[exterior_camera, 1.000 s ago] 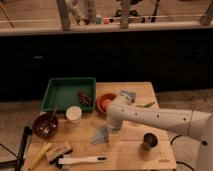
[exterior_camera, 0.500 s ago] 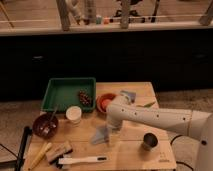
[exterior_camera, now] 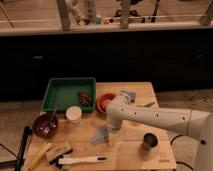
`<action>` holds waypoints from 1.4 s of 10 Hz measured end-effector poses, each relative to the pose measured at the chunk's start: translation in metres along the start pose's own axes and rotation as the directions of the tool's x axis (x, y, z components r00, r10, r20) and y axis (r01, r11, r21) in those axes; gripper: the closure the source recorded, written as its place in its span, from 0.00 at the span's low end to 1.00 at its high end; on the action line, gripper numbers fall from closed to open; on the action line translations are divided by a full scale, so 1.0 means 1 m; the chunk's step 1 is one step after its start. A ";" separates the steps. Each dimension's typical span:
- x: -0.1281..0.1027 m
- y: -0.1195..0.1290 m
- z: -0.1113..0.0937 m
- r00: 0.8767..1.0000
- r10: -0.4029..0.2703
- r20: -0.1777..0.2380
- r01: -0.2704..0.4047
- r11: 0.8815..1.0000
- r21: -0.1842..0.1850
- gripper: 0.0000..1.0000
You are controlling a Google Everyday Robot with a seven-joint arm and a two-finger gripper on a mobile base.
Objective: Wipe table surface with towel
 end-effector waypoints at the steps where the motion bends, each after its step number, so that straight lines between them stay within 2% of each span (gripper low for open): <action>1: -0.001 0.002 0.000 1.000 -0.006 -0.001 0.006 1.000 0.010 0.20; 4: -0.014 0.005 -0.001 0.998 -0.056 0.023 0.055 0.997 0.061 0.20; 7: -0.027 0.007 0.006 0.993 -0.110 0.044 0.107 0.992 0.069 0.22; 11: -0.029 0.009 0.013 0.990 -0.131 0.060 0.127 0.990 0.061 0.60; 14: -0.030 0.009 0.010 0.989 -0.138 0.060 0.135 0.989 0.061 0.92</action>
